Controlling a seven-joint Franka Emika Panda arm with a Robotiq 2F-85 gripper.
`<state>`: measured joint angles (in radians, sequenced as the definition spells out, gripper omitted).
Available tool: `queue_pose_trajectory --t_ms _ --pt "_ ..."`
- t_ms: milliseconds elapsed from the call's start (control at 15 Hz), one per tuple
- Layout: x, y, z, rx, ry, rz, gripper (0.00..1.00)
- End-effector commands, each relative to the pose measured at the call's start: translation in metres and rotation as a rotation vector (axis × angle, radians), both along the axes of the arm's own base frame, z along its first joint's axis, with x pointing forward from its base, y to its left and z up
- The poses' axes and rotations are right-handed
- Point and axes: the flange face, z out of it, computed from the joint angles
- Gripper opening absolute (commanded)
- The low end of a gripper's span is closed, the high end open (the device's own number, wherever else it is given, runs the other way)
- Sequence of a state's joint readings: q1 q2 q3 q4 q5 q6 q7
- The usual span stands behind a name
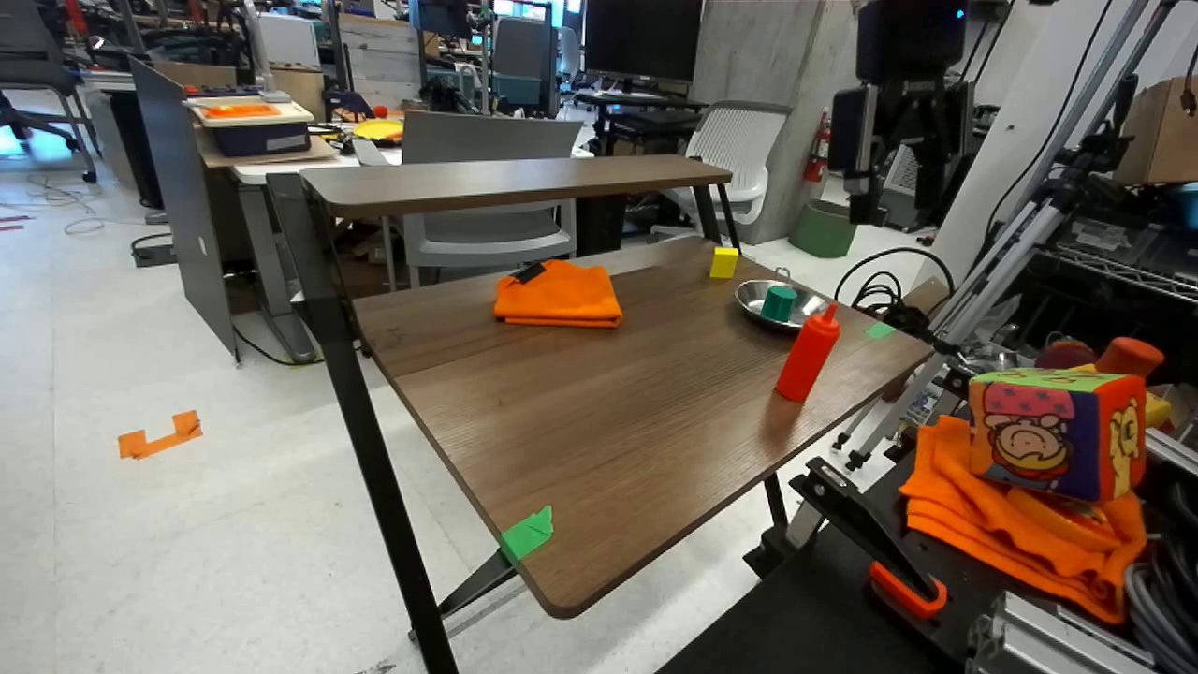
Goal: Move the ketchup bottle to the right
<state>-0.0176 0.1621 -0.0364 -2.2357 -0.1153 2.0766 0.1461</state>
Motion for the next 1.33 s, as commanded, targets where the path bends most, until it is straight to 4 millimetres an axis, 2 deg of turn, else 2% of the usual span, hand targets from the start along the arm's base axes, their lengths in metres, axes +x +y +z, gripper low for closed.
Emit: queue_pose_trajectory --t_ms 0,200,600,867,1267 --pt "0.021 0.010 -0.030 -0.068 0.004 0.031 1.00" --pt "0.029 0.023 -0.054 -0.102 -0.001 0.048 1.00" --pt "0.037 0.045 -0.092 -0.093 -0.091 -0.030 1.00" --pt "0.033 0.050 -0.107 -0.112 -0.126 -0.050 1.00" --pt "0.013 0.052 -0.117 -0.114 -0.075 -0.031 1.00"
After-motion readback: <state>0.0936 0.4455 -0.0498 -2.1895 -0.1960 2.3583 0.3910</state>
